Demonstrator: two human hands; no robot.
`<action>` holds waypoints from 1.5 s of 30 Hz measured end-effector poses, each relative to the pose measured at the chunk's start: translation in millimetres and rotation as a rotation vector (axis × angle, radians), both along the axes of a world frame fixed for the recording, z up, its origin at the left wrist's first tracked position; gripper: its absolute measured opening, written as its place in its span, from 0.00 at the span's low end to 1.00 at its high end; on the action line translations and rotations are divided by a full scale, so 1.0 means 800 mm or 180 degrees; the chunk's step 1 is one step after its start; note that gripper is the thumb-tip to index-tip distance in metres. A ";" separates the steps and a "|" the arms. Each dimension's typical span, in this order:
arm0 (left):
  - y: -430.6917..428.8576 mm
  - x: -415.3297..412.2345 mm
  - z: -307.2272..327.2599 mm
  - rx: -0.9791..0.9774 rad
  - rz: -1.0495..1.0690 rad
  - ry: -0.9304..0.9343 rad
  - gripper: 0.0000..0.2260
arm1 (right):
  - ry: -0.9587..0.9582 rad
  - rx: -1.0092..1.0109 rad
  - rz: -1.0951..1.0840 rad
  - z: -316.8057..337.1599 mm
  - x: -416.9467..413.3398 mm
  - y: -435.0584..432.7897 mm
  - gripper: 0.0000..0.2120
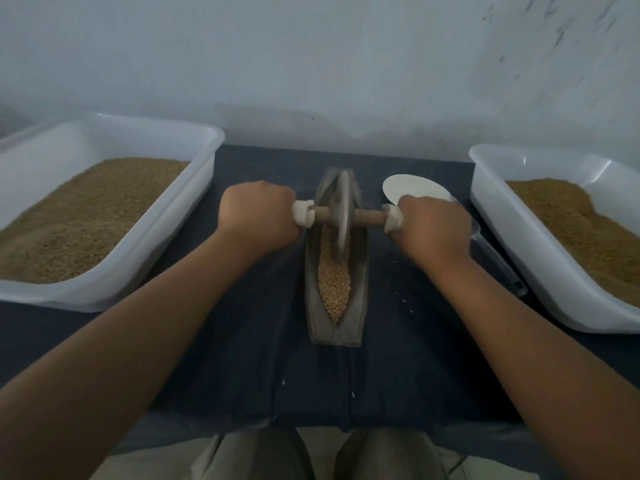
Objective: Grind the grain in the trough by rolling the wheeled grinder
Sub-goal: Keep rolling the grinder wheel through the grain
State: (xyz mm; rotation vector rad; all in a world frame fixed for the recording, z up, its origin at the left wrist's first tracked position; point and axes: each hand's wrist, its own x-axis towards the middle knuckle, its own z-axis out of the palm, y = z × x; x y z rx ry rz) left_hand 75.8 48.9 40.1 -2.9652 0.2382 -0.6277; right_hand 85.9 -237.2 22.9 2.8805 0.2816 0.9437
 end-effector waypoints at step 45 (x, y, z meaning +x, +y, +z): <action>0.021 -0.034 -0.015 0.0321 -0.0442 -0.0247 0.17 | 0.0101 0.0151 0.0204 -0.016 -0.060 -0.015 0.17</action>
